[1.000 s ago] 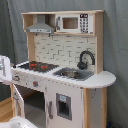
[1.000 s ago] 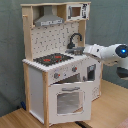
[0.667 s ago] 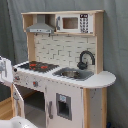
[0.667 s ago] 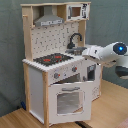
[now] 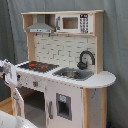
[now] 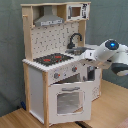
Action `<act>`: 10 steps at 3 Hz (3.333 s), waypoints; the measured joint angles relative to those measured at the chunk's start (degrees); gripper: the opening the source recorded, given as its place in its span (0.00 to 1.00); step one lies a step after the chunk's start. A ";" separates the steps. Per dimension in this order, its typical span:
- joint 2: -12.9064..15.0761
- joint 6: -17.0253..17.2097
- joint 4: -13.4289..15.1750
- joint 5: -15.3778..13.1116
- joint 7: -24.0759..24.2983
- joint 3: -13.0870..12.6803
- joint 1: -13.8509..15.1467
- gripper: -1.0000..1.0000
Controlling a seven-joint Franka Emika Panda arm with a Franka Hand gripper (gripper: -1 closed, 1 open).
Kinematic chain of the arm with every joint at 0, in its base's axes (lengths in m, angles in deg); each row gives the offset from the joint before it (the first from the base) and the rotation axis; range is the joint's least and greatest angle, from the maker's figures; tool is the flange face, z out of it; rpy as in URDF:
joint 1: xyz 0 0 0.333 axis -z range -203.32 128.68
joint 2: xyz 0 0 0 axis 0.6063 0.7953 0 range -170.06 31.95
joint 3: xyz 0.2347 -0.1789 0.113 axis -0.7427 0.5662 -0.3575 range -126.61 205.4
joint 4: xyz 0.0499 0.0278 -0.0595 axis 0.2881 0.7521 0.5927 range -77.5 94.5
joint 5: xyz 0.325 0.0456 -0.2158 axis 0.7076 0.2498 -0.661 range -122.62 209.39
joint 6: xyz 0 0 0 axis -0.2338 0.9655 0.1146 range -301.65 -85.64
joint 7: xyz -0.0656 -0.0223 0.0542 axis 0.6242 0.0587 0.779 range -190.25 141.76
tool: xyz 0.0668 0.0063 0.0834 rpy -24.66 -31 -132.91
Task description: Play with the kitchen
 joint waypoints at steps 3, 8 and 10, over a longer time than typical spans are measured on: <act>16.03 -3.53 -1.00 0.00 -8.55 0.08 3.66 1.00; 42.17 -7.71 -4.91 -1.86 -21.09 -0.14 5.87 1.00; 47.64 -7.85 -5.28 -4.99 -21.16 0.09 6.05 1.00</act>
